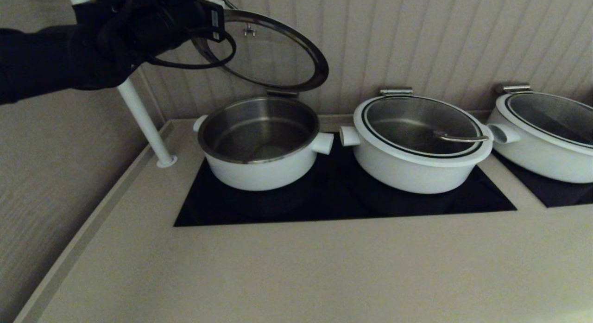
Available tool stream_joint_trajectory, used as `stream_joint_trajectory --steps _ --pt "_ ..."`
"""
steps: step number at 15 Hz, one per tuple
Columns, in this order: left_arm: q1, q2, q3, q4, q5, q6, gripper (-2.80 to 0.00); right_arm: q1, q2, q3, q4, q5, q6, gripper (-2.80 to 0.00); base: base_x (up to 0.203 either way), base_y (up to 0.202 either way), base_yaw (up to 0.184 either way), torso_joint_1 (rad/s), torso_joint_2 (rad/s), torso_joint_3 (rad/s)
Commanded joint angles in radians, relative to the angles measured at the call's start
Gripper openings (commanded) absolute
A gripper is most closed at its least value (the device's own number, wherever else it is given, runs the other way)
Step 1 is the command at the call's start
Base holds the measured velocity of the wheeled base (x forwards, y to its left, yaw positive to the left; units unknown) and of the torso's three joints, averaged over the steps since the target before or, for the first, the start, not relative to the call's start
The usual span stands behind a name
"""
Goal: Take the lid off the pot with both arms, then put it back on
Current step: Close the pot lid
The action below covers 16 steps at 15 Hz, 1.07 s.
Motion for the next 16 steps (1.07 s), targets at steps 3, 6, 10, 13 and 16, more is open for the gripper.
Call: stream_joint_trajectory --steps 3,6,10,13,16 --pt "0.002 0.014 0.004 0.006 0.002 0.002 -2.80 0.000 0.001 0.000 0.000 0.001 -0.001 -2.80 0.000 0.000 0.000 0.000 0.00 0.000" --pt "0.002 0.009 0.005 0.014 0.003 0.004 -2.80 0.000 0.001 0.000 0.000 0.001 -0.001 -2.80 0.000 0.000 0.000 0.000 0.00 0.000" --pt "0.004 -0.004 0.032 0.017 0.004 0.020 -2.80 0.000 0.001 0.000 0.000 0.001 -0.001 -2.80 0.000 0.000 0.000 0.000 0.00 0.000" --pt "0.002 -0.017 0.033 0.045 0.005 0.021 -2.80 0.000 0.001 0.000 0.000 0.001 -0.001 -2.80 0.000 0.000 0.000 0.000 0.00 0.000" --pt "0.004 -0.029 0.034 0.084 0.005 0.021 -2.80 0.000 0.001 0.000 -0.001 0.001 -0.001 -2.80 0.000 0.000 0.000 0.000 0.00 0.000"
